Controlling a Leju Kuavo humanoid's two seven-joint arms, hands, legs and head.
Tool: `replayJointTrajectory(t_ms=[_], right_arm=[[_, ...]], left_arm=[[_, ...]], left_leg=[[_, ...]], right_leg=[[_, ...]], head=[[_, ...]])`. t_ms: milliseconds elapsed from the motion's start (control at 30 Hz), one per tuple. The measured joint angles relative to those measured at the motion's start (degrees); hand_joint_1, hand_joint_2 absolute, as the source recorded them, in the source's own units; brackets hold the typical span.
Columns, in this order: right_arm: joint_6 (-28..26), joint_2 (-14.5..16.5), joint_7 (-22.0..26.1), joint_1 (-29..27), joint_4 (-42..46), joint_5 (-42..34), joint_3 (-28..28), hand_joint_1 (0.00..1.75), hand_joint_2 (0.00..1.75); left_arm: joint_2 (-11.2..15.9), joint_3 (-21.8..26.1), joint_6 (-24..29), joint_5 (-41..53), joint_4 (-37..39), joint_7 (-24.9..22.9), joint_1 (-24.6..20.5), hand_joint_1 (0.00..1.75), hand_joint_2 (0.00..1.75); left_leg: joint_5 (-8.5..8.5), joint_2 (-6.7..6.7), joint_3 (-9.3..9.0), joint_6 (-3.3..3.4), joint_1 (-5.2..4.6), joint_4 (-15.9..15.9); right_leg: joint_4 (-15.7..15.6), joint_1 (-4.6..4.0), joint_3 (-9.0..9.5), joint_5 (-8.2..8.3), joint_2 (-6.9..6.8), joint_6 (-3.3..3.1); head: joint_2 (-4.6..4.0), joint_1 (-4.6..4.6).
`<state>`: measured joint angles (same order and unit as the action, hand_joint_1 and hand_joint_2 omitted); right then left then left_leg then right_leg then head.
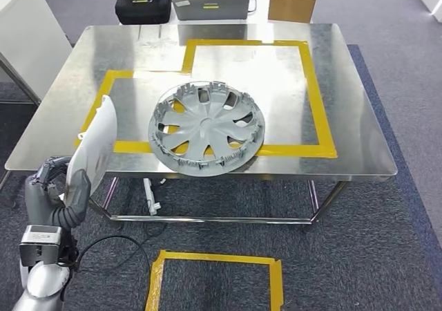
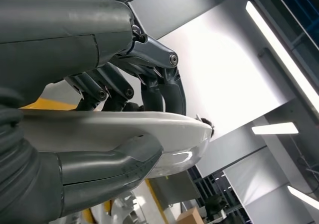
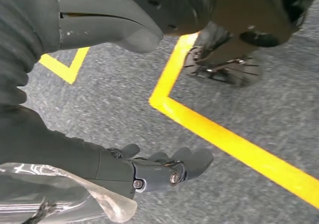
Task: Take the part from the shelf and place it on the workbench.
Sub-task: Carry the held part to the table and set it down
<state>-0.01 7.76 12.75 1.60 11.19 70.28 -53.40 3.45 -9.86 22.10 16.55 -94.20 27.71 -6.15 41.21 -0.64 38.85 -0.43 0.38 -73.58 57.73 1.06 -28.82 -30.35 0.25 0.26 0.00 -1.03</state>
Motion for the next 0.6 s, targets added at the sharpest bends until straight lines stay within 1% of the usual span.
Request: replayJointTrajectory(t_ms=[33,67,100,133,167,200,267,300,333,367,400,433,467,500,533,567,600], right_arm=[[0.05,0.03,0.01,-0.02,0.00,-0.01,0.00,0.00,1.75],[0.09,0.06,0.02,-0.06,0.00,-0.02,0.00,0.00,1.75],[0.13,0.10,0.01,-0.12,-0.03,-0.03,-0.01,0.00,1.75],[0.16,0.15,-0.02,-0.20,-0.07,-0.04,-0.02,0.00,1.75],[0.17,0.17,-0.07,-0.24,-0.10,-0.04,-0.03,0.00,1.75],[0.20,0.19,-0.11,-0.23,-0.13,-0.05,-0.04,0.00,1.75],[0.23,0.19,-0.20,0.04,-0.13,-0.04,-0.04,0.00,1.75],[0.25,0.19,-0.25,0.23,-0.12,-0.02,-0.04,0.00,1.75],[0.26,0.19,-0.29,0.41,-0.11,-0.01,-0.05,0.00,1.75],[0.27,0.19,-0.37,0.52,-0.11,0.00,-0.06,0.00,1.75],[0.28,0.19,-0.43,0.62,-0.11,0.01,-0.08,0.00,1.75],[0.28,0.19,-0.51,0.62,-0.11,0.02,-0.10,0.00,1.75],[0.28,0.19,-0.60,0.59,-0.11,0.04,-0.13,0.00,1.75],[0.30,0.19,-0.67,0.52,-0.11,0.07,-0.16,0.00,1.75],[0.31,0.19,-0.71,0.43,-0.11,0.09,-0.19,0.00,1.75],[0.32,0.19,-0.73,0.37,-0.11,0.11,-0.21,0.00,1.75],[0.33,0.15,-0.73,0.32,-0.11,0.14,-0.21,0.00,1.75]], left_arm=[[0.15,-0.04,0.00,0.77,0.01,-0.56,-0.06,1.75,1.75],[0.33,-0.09,-0.01,1.48,0.02,-1.11,-0.09,1.75,1.75],[0.55,-0.14,-0.10,2.09,0.12,-1.60,-0.08,1.75,1.75],[0.81,-0.21,-0.30,2.64,0.26,-1.98,-0.10,1.75,1.75],[1.05,-0.28,-0.60,3.20,0.39,-2.31,-0.13,1.75,1.75],[1.30,-0.35,-0.99,3.81,0.51,-2.57,-0.25,1.75,1.75],[1.81,-0.55,-2.00,5.21,0.56,-3.19,-0.87,1.75,1.75],[2.10,-0.65,-2.51,5.93,0.57,-3.47,-1.32,1.75,1.75],[2.39,-0.75,-3.02,6.58,0.61,-3.82,-1.81,1.75,1.75],[2.63,-0.87,-3.51,7.18,0.70,-4.10,-2.23,1.75,1.75],[2.88,-0.98,-4.00,7.63,0.84,-4.37,-2.59,1.75,1.75],[3.10,-1.11,-4.48,7.98,1.03,-4.62,-2.81,1.75,1.75],[3.32,-1.26,-4.89,8.29,1.27,-4.81,-2.90,1.75,1.75],[3.54,-1.40,-5.18,8.47,1.51,-4.97,-2.92,1.75,1.75],[3.75,-1.52,-5.34,8.58,1.73,-5.06,-2.93,1.75,1.75],[3.94,-1.61,-5.43,8.66,1.92,-5.11,-2.96,1.75,1.75],[4.10,-1.67,-5.53,8.66,2.13,-5.14,-3.06,1.75,1.75]], left_leg=[[-0.05,0.02,0.79,-0.01,0.00,2.10],[-2.91,0.10,1.25,0.08,-0.01,5.11],[-7.98,0.23,1.59,0.21,-0.08,8.06],[-12.94,0.33,1.68,0.40,-0.15,10.17],[-16.80,0.38,1.79,0.61,-0.24,11.36],[-18.49,0.35,1.91,0.83,-0.35,11.51],[-18.15,0.13,1.64,1.36,-0.30,11.66],[-17.88,0.07,1.31,1.71,-0.21,12.04],[-17.64,0.04,0.90,2.04,-0.10,12.44],[-17.34,0.06,0.53,2.32,-0.04,12.70],[-16.98,0.06,0.26,2.57,-0.08,12.81],[-16.63,0.04,0.04,2.68,-0.15,12.84],[-16.26,-0.03,-0.26,2.74,-0.22,12.83],[-15.86,-0.12,-0.70,2.75,-0.30,12.83],[-15.44,-0.22,-1.30,2.71,-0.36,12.83],[-14.97,-0.29,-1.96,2.62,-0.40,12.84],[-14.57,-0.34,-2.52,2.46,-0.50,12.83]], right_leg=[[-0.09,0.12,1.38,-1.02,0.16,0.20],[-0.15,0.21,2.52,-2.10,0.29,0.40],[0.02,0.22,3.72,-3.13,0.42,0.68],[0.19,0.16,4.34,-4.13,0.51,1.03],[0.25,0.09,4.66,-4.99,0.57,1.40],[0.14,0.05,5.00,-5.60,0.60,1.82],[-0.66,0.11,5.32,-6.41,0.45,2.54],[-0.24,0.11,5.25,-6.95,0.33,2.75],[1.46,0.09,4.41,-7.90,0.23,2.90],[4.60,0.07,2.54,-9.20,0.15,2.95],[8.68,0.02,-0.18,-10.54,0.12,2.94],[12.58,0.00,-3.14,-11.40,0.13,2.92],[15.18,-0.02,-5.69,-11.21,0.14,2.87],[15.69,-0.05,-7.27,-9.72,0.14,2.77],[14.04,-0.11,-7.80,-7.03,0.15,2.61],[10.79,-0.19,-7.54,-3.70,0.15,2.36],[7.75,-0.32,-6.93,-1.04,0.20,2.08]], head=[[0.00,0.00],[0.00,0.06],[-0.01,0.15],[-0.01,0.30],[-0.02,0.42],[-0.02,0.48],[-0.02,0.45],[-0.02,0.41],[-0.02,0.36],[-0.02,0.30],[-0.02,0.27],[-0.02,0.26],[-0.02,0.26],[-0.02,0.26],[-0.02,0.26],[-0.02,0.25],[-0.02,0.30]])
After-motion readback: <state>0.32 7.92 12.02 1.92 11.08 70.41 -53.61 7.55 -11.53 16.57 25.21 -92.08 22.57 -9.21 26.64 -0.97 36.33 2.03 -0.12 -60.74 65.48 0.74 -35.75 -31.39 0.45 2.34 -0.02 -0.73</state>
